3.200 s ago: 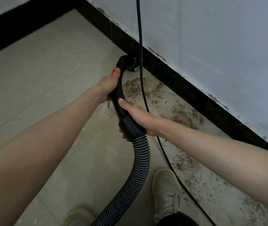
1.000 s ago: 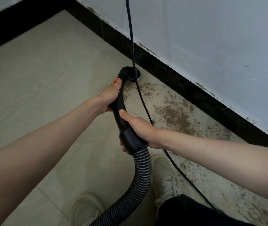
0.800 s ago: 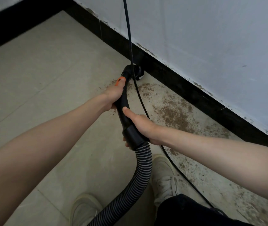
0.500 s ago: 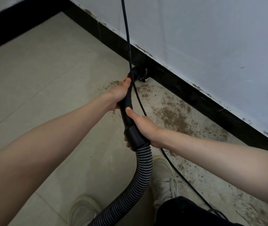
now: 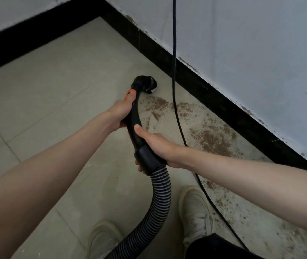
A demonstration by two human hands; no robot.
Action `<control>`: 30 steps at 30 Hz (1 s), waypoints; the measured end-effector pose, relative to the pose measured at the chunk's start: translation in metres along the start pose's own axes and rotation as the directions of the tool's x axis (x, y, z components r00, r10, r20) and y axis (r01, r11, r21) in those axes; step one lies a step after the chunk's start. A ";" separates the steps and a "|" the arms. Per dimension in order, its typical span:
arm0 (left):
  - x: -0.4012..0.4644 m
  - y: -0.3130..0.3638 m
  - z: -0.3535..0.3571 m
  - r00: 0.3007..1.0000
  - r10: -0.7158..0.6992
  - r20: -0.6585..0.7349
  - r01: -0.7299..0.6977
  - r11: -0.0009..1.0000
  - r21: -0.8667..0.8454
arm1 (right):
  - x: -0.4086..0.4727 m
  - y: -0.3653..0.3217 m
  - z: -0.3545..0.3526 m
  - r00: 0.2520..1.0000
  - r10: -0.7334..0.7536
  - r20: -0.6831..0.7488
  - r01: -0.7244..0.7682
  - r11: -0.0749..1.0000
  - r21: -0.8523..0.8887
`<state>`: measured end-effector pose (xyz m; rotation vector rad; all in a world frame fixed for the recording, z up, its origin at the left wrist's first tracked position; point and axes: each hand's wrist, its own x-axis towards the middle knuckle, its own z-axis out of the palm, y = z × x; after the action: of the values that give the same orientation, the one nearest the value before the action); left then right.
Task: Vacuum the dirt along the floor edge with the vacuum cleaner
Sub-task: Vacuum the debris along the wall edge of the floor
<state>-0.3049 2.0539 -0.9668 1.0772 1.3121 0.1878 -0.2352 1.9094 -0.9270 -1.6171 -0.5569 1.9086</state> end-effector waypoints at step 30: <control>-0.103 0.127 -0.185 0.926 0.097 -0.365 -0.244 0.891 -0.382 | 0.041 -0.180 0.107 0.957 -0.111 0.267 0.148 0.982 -0.121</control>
<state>-0.4365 2.1510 -0.7821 0.8057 1.3907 0.7888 -0.3167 2.0764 -0.8228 -1.3816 -0.9012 2.0329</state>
